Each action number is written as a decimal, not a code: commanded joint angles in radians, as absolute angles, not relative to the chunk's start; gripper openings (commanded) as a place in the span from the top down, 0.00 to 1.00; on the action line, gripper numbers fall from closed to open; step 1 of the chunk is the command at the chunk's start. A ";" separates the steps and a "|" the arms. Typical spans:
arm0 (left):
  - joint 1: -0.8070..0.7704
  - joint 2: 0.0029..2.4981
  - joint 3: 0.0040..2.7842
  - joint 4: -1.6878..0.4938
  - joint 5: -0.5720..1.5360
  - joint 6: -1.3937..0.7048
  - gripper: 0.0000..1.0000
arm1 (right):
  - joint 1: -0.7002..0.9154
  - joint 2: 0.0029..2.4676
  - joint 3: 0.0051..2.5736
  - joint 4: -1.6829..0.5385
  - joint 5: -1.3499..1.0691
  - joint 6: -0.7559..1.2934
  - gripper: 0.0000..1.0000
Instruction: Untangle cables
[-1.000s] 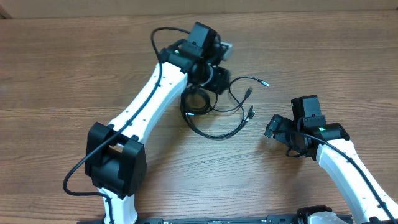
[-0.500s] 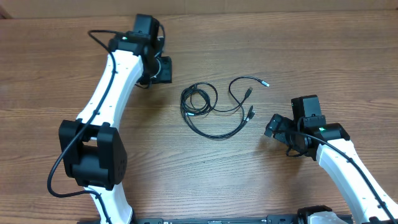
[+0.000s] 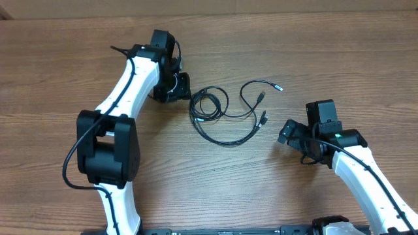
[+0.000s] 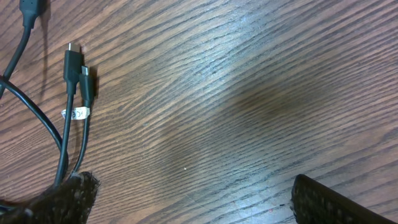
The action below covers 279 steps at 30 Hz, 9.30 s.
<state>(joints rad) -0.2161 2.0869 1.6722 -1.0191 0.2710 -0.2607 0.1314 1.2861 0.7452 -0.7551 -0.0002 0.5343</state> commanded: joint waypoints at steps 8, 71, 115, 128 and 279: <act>-0.267 2.175 1.663 -0.982 0.324 -0.273 0.61 | 0.129 1.293 0.746 -0.762 -0.002 0.522 0.02; -0.315 2.005 1.668 -0.948 0.337 -0.095 0.96 | 0.129 1.293 0.746 -0.710 -0.130 0.402 0.00; -0.433 1.937 1.668 -1.013 1.075 0.371 0.96 | 0.129 1.293 0.748 -0.437 -0.459 0.208 0.36; -0.412 1.937 1.668 -1.018 1.014 0.370 0.96 | 0.129 1.293 0.748 -0.766 0.239 0.707 0.96; -0.538 2.221 1.813 -0.906 0.434 0.082 0.96 | 0.129 1.240 0.923 -0.818 -0.350 0.104 0.28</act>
<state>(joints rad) -0.5480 2.2360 1.7126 -0.8669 0.3752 0.0803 0.1314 1.2510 0.9070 -0.8234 -0.3370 0.1116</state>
